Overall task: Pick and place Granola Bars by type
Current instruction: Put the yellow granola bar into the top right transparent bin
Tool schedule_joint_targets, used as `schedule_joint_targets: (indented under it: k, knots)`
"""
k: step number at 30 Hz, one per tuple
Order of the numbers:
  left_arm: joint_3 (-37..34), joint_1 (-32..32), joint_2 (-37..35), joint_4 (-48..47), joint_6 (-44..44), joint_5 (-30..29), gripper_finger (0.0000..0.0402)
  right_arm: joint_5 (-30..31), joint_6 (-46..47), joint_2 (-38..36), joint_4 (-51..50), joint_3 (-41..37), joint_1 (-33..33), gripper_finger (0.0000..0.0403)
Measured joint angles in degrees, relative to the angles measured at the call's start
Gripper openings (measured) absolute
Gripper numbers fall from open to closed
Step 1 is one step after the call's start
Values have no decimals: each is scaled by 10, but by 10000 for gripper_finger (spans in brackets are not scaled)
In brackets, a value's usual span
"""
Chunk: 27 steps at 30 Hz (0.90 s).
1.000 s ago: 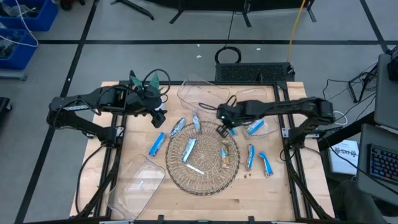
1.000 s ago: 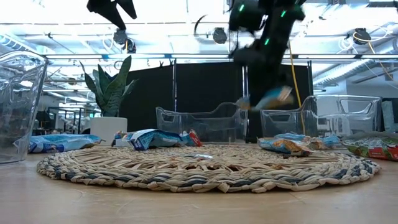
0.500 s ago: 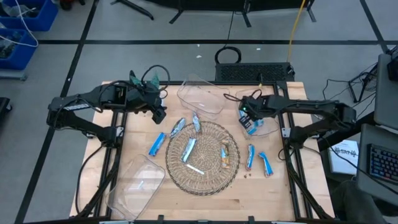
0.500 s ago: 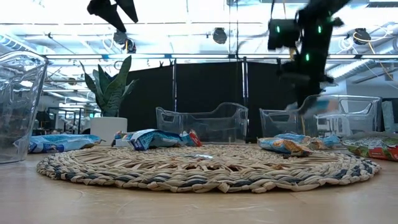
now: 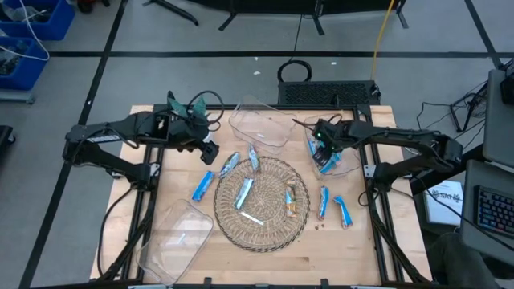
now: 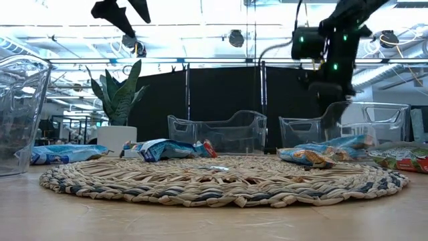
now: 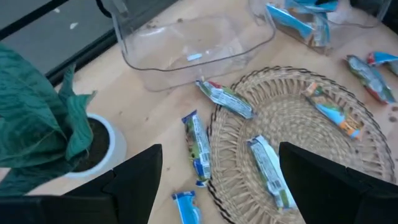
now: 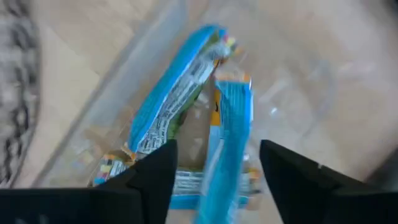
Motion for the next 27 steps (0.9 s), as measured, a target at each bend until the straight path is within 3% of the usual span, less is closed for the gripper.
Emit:
schedule_joint_targets:
  k: [3, 8, 14, 21, 27]
  knots:
    - [1, -13, 6, 0, -12, 0, 324, -12, -61, -27, -33, 52, 21, 246]
    - [0, -25, 30, -6, -29, 2, 324, -100, -183, -64, -26, 147, 104, 251]
    - [0, -24, 63, -5, -38, 7, 324, -106, -377, -57, -8, 169, 245, 248]
    - [0, -22, 95, 9, -42, 5, 324, -104, -536, 18, 70, 167, 337, 263]
    - [0, -21, 109, 6, -42, 6, 324, -147, -556, 121, 97, 167, 349, 267]
